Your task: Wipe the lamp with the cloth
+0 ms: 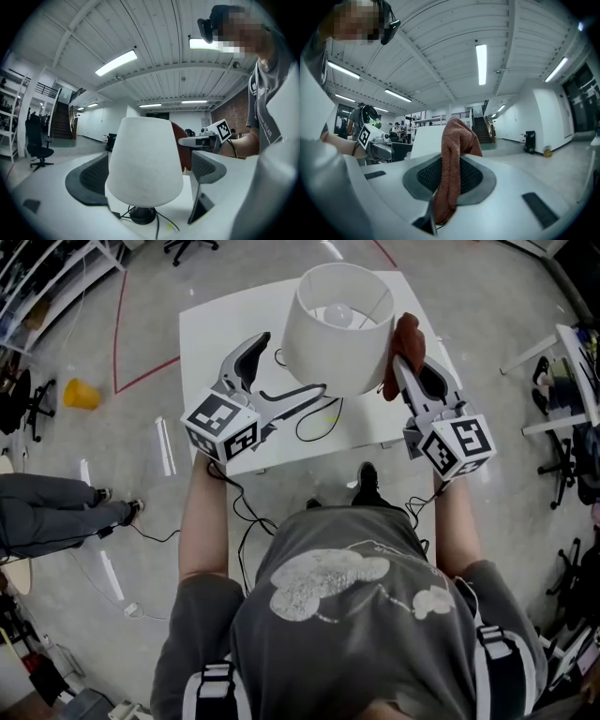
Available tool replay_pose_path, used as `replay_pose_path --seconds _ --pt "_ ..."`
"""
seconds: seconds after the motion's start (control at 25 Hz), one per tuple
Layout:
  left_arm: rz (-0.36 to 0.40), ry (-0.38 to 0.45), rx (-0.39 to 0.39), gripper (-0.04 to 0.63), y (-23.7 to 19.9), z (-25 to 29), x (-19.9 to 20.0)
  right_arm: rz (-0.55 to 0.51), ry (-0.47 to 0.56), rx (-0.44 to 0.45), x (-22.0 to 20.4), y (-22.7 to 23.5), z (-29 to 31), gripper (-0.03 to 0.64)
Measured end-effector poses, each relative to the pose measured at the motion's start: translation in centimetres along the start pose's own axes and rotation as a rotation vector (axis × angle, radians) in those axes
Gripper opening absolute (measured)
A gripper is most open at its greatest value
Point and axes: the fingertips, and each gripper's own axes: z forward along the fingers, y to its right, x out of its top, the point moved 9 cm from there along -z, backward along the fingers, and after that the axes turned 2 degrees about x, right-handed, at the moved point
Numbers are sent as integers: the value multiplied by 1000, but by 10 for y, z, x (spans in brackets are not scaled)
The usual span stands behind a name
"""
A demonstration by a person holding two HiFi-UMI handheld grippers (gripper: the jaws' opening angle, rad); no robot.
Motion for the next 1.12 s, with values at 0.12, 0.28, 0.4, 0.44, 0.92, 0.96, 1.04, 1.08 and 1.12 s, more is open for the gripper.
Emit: replay_pose_path --seconds 0.12,0.28,0.4,0.44,0.92,0.96,1.04,1.08,1.12 --pt "21 -21 -43 589 -21 6 4 5 4 -8 -3 4 1 58" --pt "21 -39 -137 589 -39 23 8 0 -15 7 -3 7 1 58" --pt "5 -41 -201 589 -46 37 11 -1 -19 25 -4 11 2 58" --pt "-2 -44 -221 589 -47 42 11 0 -17 30 -4 12 2 58" --pt "-55 37 -205 589 -31 49 -1 -29 -27 26 -7 19 9 58" --pt "-53 42 -186 589 -28 50 -2 -34 -28 31 -6 23 11 58" --pt "-21 37 -149 589 -23 55 -3 -42 -26 38 -2 36 17 58" --pt "6 28 -134 589 -20 57 -3 -46 -25 39 0 42 20 58" --pt "26 21 -122 589 -18 59 -2 -49 -25 39 3 48 23 58"
